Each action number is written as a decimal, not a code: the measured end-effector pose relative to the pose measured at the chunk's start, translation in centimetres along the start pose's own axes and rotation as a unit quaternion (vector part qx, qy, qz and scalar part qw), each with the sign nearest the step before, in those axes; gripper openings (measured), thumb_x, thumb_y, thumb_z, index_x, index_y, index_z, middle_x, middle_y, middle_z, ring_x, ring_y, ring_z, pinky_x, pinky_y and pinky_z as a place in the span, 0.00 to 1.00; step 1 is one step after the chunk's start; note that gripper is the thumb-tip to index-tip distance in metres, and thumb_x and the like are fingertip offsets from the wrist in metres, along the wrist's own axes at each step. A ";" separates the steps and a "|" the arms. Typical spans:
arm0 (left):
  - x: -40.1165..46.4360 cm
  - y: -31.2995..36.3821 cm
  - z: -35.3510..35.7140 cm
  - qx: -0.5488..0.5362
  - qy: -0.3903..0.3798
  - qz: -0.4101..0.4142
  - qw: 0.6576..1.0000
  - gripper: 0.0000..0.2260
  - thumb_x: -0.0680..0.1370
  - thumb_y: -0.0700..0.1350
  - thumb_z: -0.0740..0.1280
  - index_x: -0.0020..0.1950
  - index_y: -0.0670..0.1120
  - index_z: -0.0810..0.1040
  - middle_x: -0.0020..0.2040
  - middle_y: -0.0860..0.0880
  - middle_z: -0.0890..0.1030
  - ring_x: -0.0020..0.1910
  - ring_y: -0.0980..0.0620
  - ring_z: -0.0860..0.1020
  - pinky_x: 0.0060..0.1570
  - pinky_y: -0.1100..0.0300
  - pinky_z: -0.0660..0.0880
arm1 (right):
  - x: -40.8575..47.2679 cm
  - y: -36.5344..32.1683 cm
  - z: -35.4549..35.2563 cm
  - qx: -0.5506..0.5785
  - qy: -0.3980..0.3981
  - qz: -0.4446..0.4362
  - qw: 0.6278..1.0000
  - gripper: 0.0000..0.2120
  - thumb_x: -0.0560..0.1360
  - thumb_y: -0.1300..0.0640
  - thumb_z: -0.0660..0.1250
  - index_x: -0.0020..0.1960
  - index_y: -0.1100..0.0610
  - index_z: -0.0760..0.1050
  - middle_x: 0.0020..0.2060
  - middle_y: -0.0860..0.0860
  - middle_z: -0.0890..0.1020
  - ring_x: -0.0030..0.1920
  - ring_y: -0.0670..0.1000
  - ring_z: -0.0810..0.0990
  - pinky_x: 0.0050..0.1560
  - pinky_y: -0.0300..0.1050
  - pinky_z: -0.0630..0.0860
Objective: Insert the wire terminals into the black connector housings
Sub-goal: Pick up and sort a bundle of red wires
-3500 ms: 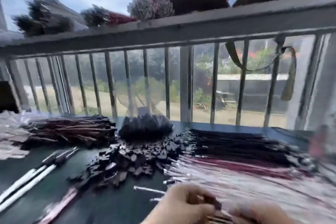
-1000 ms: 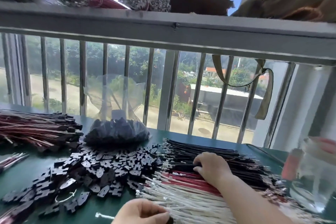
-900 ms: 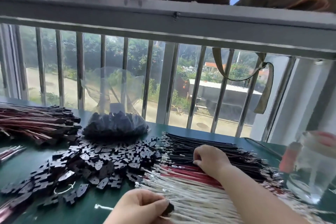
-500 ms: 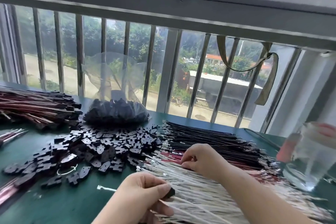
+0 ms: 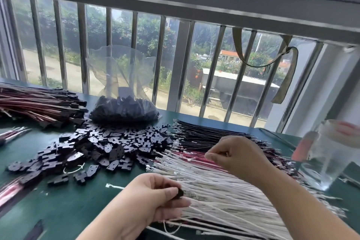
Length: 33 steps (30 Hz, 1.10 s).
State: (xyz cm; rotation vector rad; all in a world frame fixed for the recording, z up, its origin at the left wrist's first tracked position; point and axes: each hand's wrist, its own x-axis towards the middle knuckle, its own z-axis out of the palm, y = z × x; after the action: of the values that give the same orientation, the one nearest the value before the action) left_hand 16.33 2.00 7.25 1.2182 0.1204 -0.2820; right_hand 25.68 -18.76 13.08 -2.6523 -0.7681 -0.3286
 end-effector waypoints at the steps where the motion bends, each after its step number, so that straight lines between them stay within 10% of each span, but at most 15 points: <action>1: 0.0 0.0 0.0 -0.003 0.001 0.000 1.000 0.02 0.75 0.28 0.63 0.46 0.31 0.75 0.39 0.34 0.83 0.39 0.40 0.84 0.27 0.58 0.79 | -0.6 -0.3 -0.2 0.009 0.001 0.003 1.000 0.05 0.72 0.43 0.68 0.45 0.40 0.82 0.33 0.36 0.78 0.37 0.36 0.76 0.41 0.38 0.76; 8: -0.2 0.2 0.3 0.022 -0.011 0.019 1.000 0.05 0.69 0.33 0.70 0.43 0.35 0.78 0.40 0.38 0.84 0.41 0.42 0.84 0.28 0.59 0.80 | -5.6 -1.7 -0.9 0.216 -0.054 -0.002 0.975 0.19 0.74 0.65 0.68 0.46 0.39 0.83 0.37 0.39 0.82 0.34 0.40 0.79 0.35 0.30 0.73; 14: -0.5 -0.1 0.8 0.044 -0.037 0.037 0.998 0.10 0.56 0.40 0.75 0.36 0.40 0.84 0.42 0.38 0.85 0.39 0.42 0.85 0.26 0.60 0.80 | -8.5 -2.8 0.5 0.218 0.015 0.036 0.975 0.04 0.68 0.52 0.74 0.37 0.43 0.83 0.32 0.40 0.82 0.32 0.39 0.77 0.32 0.28 0.69; 33: -0.5 -0.5 1.2 0.059 -0.087 0.030 0.994 0.11 0.56 0.41 0.79 0.35 0.42 0.84 0.37 0.37 0.84 0.37 0.42 0.84 0.27 0.60 0.79 | -9.9 -3.5 1.0 0.116 0.078 -0.084 0.987 0.03 0.72 0.51 0.67 0.40 0.47 0.79 0.35 0.40 0.76 0.37 0.41 0.75 0.36 0.35 0.73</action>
State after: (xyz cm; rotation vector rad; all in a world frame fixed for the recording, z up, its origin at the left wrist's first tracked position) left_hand 15.62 0.81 7.32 1.3060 -0.0847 -0.3453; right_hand 15.67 -20.24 9.97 -2.3205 -0.9214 -0.4546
